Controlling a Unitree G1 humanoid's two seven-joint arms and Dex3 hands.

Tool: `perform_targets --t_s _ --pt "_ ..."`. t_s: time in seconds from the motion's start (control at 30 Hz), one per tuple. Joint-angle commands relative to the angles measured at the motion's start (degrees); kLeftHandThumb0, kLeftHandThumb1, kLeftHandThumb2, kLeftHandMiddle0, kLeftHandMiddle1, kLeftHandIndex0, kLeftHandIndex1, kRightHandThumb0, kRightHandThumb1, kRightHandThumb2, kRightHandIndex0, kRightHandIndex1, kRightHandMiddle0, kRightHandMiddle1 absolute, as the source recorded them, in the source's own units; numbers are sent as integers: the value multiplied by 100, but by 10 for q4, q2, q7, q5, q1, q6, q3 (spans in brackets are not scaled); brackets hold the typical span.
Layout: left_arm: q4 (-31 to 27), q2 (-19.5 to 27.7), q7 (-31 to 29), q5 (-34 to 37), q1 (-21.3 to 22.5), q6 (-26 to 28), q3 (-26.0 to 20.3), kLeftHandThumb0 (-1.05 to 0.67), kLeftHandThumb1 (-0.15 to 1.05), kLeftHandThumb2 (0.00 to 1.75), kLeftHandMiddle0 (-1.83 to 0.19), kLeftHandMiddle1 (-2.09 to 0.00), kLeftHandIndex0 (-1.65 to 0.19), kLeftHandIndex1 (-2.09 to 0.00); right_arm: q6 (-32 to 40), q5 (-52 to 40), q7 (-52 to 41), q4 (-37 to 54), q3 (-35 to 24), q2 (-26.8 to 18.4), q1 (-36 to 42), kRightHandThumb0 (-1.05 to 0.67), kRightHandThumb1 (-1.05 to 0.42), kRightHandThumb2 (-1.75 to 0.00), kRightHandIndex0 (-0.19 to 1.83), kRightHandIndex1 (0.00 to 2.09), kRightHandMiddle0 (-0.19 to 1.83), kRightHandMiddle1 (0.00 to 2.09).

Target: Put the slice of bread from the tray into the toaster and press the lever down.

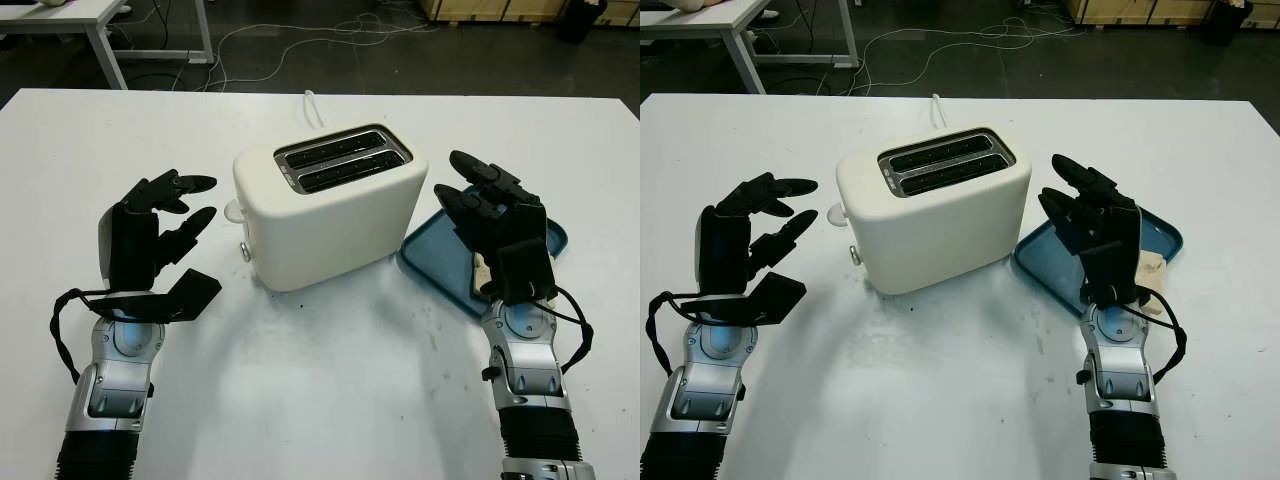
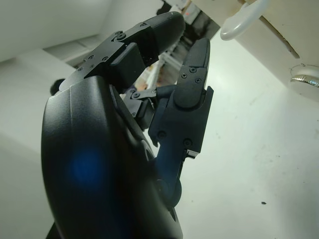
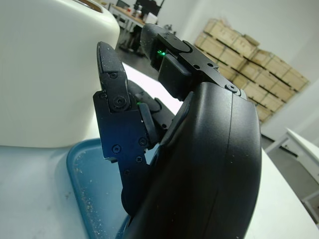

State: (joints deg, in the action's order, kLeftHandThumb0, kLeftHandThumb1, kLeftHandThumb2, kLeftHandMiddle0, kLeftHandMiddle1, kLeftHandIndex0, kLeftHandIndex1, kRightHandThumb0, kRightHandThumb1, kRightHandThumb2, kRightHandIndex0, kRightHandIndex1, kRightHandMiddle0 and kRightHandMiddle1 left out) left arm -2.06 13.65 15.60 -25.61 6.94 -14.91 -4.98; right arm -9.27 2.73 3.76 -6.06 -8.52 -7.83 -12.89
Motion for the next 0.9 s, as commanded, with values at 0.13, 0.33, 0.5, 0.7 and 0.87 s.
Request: perform_targets --t_s 0.13,0.33,0.5,0.7,0.87 --pt "-3 2 -3 3 6 4 3 -33 92 13 -52 -140 -72 -66 -10 2 2 2 -2 -5 -5 -38 -92 -6 94 1 82 1" --pt "0 4 0 3 5 -1 0 -33 92 12 -53 -140 -71 -68 -7 5 -2 7 1 -8 -6 -43 -92 -5 92 0 81 0" --pt "1 7 -1 6 4 -4 -2 -32 92 12 -53 -141 -70 -70 -37 27 -29 24 2 -53 4 -41 -92 -3 90 2 80 0" --pt "4 10 0 1 5 -6 0 -32 92 13 -52 -141 -69 -71 -101 121 -57 71 -18 -184 59 -40 -85 0 93 3 80 0" --pt "2 6 2 0 5 -2 2 -33 92 13 -53 -140 -69 -71 -151 176 -74 70 -49 -284 116 -42 -80 0 82 0 73 0"
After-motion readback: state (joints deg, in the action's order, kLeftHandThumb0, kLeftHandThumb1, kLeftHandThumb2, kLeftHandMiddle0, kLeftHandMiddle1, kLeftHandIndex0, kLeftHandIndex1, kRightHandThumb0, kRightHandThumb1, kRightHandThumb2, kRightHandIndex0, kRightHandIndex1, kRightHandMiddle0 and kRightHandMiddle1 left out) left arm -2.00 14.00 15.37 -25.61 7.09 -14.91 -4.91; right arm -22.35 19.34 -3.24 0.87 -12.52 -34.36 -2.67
